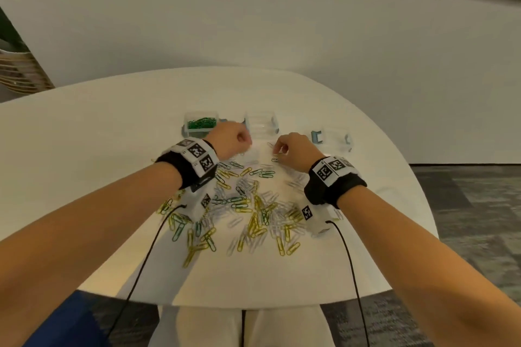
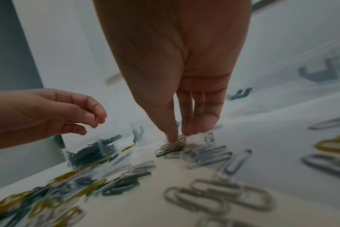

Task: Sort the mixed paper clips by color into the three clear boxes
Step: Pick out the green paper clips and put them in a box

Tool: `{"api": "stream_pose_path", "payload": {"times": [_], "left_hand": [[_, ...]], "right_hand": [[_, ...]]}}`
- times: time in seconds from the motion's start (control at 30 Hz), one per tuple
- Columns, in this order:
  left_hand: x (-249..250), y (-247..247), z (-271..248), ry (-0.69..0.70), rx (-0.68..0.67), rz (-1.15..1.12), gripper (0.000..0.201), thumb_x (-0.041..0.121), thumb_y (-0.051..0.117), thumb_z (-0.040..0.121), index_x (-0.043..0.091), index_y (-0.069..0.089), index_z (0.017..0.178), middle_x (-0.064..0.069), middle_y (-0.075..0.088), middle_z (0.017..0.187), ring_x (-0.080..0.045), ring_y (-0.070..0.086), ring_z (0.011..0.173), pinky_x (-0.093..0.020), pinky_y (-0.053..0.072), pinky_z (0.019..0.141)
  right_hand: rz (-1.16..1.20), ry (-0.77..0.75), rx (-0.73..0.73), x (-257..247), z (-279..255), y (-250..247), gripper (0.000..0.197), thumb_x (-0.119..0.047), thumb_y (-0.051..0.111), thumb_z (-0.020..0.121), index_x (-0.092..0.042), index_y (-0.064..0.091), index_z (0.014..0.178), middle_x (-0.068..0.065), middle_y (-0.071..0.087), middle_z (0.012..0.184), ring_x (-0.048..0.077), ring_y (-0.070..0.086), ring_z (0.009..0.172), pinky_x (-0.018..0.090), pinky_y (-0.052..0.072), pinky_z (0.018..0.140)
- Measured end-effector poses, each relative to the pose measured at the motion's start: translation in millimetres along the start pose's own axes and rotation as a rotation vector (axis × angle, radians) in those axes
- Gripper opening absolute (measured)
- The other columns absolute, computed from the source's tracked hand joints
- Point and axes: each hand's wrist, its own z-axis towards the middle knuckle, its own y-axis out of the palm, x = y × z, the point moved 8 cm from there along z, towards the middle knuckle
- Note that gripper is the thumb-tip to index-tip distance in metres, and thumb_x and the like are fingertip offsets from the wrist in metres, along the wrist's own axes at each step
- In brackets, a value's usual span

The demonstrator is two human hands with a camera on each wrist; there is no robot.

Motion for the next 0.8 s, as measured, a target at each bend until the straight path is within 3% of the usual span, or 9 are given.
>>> {"api": "stream_pose_path", "payload": {"times": [0.1,0.17,0.33,0.43,0.6,0.73,0.8], "left_hand": [[19,39,-9,0.033,-0.213,0.180,0.018,0.019,0.061,0.085,0.012,0.070,0.100,-0.002,0.068,0.104,-0.020,0.062,0.099,-0.020,0.039,0.074],[23,50,-13,0.034,-0.260,0.249,0.021,0.018,0.062,0.085,0.010,0.070,0.103,-0.004,0.067,0.107,-0.022,0.060,0.100,-0.022,0.038,0.075],[22,55,-19,0.019,-0.257,0.339,0.019,0.015,0.055,0.086,0.008,0.069,0.097,-0.010,0.068,0.101,-0.027,0.062,0.094,-0.033,0.050,0.080],[19,53,-19,0.013,-0.262,0.346,0.020,0.024,0.065,0.086,0.011,0.068,0.100,-0.007,0.066,0.107,-0.024,0.060,0.100,-0.031,0.047,0.084],[10,50,-19,-0.030,-0.260,0.327,0.029,0.031,0.071,0.082,0.013,0.064,0.103,-0.007,0.061,0.111,-0.025,0.057,0.103,-0.032,0.044,0.085],[10,48,-19,-0.062,-0.263,0.312,0.034,0.034,0.072,0.080,0.012,0.064,0.105,-0.007,0.061,0.112,-0.025,0.057,0.103,-0.033,0.046,0.087],[9,47,-19,-0.081,-0.258,0.309,0.036,0.035,0.072,0.080,0.012,0.065,0.106,-0.007,0.062,0.111,-0.025,0.058,0.103,-0.034,0.047,0.087]], "right_hand": [[0.027,-0.089,-0.126,-20,-15,22,0.019,-0.019,0.075,0.079,-0.012,0.068,0.095,-0.003,0.056,0.082,0.010,0.050,0.072,0.018,0.036,0.062],[-0.003,-0.096,-0.142,-24,-19,31,0.020,-0.021,0.076,0.078,-0.012,0.066,0.091,-0.003,0.056,0.082,0.012,0.049,0.074,0.021,0.035,0.065],[-0.178,-0.070,-0.181,-23,-23,38,0.015,-0.023,0.065,0.086,-0.008,0.063,0.085,0.006,0.059,0.085,0.021,0.054,0.079,0.029,0.041,0.070],[-0.287,-0.052,-0.225,-19,-28,41,0.017,-0.024,0.062,0.086,-0.006,0.060,0.085,0.012,0.061,0.090,0.026,0.058,0.081,0.036,0.050,0.075],[-0.288,-0.049,-0.278,-8,-40,43,0.023,-0.025,0.062,0.085,-0.003,0.064,0.089,0.014,0.066,0.094,0.029,0.063,0.087,0.038,0.052,0.078],[-0.252,-0.067,-0.248,-5,-50,39,0.014,-0.023,0.060,0.086,-0.009,0.058,0.083,0.008,0.061,0.085,0.025,0.059,0.081,0.034,0.048,0.074],[-0.066,-0.051,-0.175,1,-52,27,0.012,-0.021,0.060,0.088,-0.011,0.057,0.081,0.001,0.056,0.078,0.014,0.052,0.069,0.027,0.043,0.068]]}}
